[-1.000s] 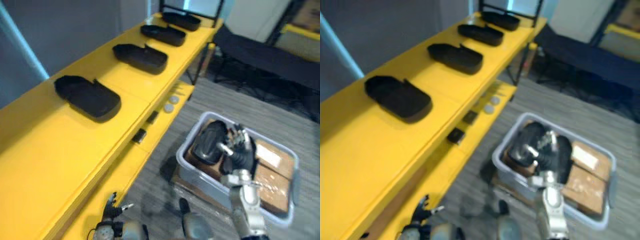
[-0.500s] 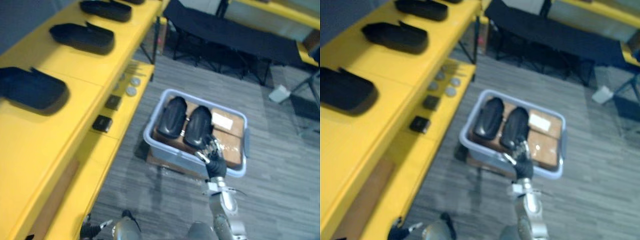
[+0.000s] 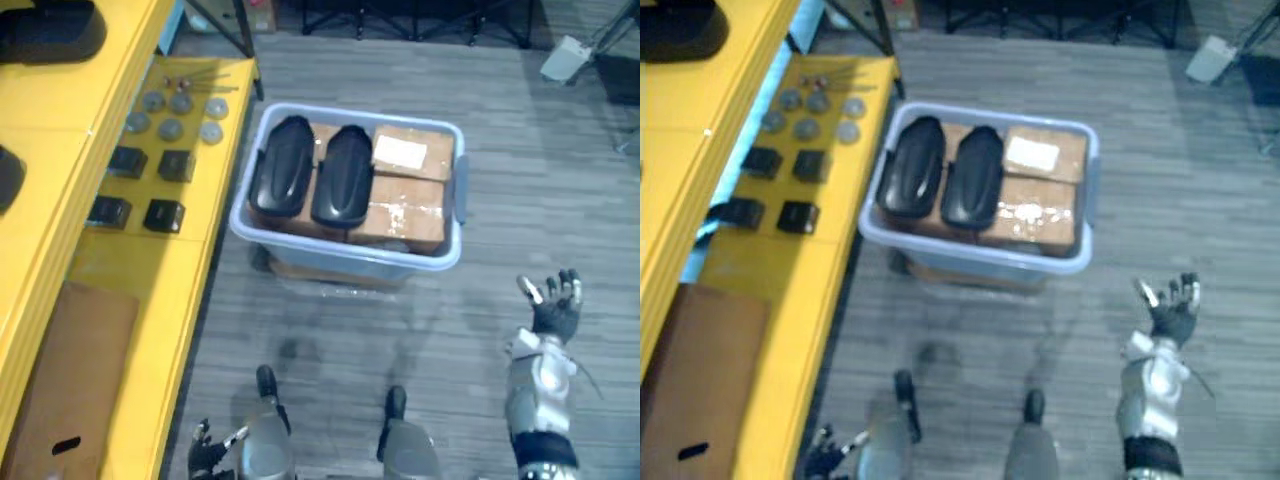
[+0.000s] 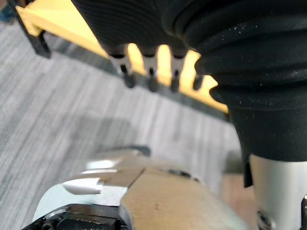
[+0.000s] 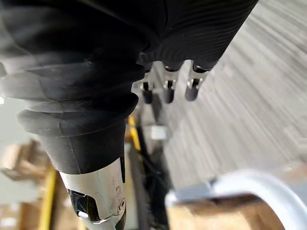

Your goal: Walk over and take plastic housings, then place them on the shelf

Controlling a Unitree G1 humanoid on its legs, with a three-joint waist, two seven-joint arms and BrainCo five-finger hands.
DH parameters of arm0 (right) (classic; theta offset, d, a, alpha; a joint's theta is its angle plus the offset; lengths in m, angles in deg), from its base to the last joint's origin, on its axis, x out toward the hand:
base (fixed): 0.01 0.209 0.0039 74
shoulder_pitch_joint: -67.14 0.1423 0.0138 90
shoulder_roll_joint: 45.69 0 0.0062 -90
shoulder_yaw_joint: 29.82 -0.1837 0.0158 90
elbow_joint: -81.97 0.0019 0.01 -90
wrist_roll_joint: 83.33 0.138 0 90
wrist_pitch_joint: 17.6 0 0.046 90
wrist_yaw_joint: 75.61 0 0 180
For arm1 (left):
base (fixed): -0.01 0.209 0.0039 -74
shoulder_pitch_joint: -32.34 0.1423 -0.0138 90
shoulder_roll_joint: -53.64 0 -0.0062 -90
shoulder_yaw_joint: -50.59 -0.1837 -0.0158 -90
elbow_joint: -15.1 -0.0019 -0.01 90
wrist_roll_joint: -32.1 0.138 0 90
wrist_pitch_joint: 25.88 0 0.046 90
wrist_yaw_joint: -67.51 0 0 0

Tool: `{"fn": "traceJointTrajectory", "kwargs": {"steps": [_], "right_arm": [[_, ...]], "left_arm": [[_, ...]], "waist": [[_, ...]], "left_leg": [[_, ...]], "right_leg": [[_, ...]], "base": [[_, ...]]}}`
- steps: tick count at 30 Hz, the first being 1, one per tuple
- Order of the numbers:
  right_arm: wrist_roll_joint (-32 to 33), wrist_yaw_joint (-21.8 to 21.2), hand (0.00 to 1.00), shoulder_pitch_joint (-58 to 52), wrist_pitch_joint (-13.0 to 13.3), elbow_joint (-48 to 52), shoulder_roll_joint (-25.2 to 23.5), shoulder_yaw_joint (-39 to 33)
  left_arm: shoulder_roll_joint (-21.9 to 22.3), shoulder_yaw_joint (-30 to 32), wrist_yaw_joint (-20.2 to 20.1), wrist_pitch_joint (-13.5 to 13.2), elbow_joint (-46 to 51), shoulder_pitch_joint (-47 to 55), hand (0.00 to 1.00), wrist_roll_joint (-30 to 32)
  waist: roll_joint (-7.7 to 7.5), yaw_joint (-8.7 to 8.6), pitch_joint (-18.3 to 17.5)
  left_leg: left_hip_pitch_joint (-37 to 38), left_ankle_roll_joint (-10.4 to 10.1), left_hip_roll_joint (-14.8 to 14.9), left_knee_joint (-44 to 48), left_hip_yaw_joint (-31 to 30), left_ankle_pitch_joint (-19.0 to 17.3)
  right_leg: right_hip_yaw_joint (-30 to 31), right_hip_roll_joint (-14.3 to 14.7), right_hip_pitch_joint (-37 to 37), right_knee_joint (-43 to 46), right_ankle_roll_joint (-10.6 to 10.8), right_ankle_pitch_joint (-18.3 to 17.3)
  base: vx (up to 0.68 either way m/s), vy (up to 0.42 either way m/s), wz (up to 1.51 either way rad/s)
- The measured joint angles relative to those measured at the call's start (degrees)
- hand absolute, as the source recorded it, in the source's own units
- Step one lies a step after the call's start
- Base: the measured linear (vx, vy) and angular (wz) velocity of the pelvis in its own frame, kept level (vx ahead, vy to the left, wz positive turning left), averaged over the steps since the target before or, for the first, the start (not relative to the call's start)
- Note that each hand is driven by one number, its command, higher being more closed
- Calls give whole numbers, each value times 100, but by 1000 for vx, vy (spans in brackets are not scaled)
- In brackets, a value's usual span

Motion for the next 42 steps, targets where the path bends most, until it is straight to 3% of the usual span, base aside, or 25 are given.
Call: {"fn": "traceJointTrajectory", "kwargs": {"steps": [1,4,7,10,17,19,27,32,38,42], "right_arm": [[-2,33,0,557,-155,-560,313,1],[-2,38,0,1390,-332,-1300,717,64],[4,22,0,2093,-387,-1752,1158,318],[8,22,0,2825,-474,-1994,1572,508],[3,-13,0,3824,-762,-2629,2000,860],[-8,-9,0,4075,-937,-2816,2240,994],[-353,8,0,4747,-1339,-3192,2468,1357],[-462,3,0,4880,-1620,-3325,2476,1641],[-579,155,0,4996,-2348,-3522,2563,1728],[-681,295,0,5096,-2680,-3606,2572,1728]], "left_arm": [[1,-59,-88,1,16,-119,0,-96],[6,-97,-177,54,45,-206,0,-295],[-2,-154,-237,94,41,-247,0,-446],[-51,-335,-353,112,41,-302,0,-505],[-61,-555,-409,154,27,-356,0,-697],[-59,-723,-417,151,25,-431,0,-735],[-60,-1039,-463,117,-27,-469,0,-950],[-91,-1227,-543,105,-121,-468,0,-967],[-124,-1457,-585,79,-253,-467,0,-1125],[-148,-1542,-589,67,-251,-466,0,-1181]], "waist": [[96,28,98],[174,152,211],[209,297,305],[294,337,439],[460,582,570],[598,647,682],[753,837,740],[769,975,730],[820,1095,696],[826,1152,692]], "left_leg": [[-140,30,-57,46,-151,22],[-271,63,-109,33,-292,61],[-340,69,-173,26,-474,68],[-488,95,-235,31,-608,94],[-713,106,-345,68,-825,99],[-724,122,-400,82,-913,110],[-937,152,-580,226,-1143,88],[-950,154,-695,253,-1259,85],[-1074,162,-763,272,-1403,93],[-1086,163,-794,271,-1508,93]], "right_leg": [[-136,-20,23,-72,18,50],[-282,-21,18,-116,19,77],[-404,-37,25,-116,18,78],[-561,-65,-10,-102,18,78],[-706,-153,-216,45,18,78],[-805,-199,-187,117,17,75],[-970,-384,-374,355,50,2],[-1072,-518,-389,541,83,-107],[-1210,-537,-405,529,81,-117],[-1239,-552,-408,529,81,-119]], "base": [[5,63,47],[-2,27,27],[26,17,21],[-3,27,24],[1,37,9],[-22,40,17],[-32,47,8],[-46,36,10],[-25,18,11],[0,0,0]]}}
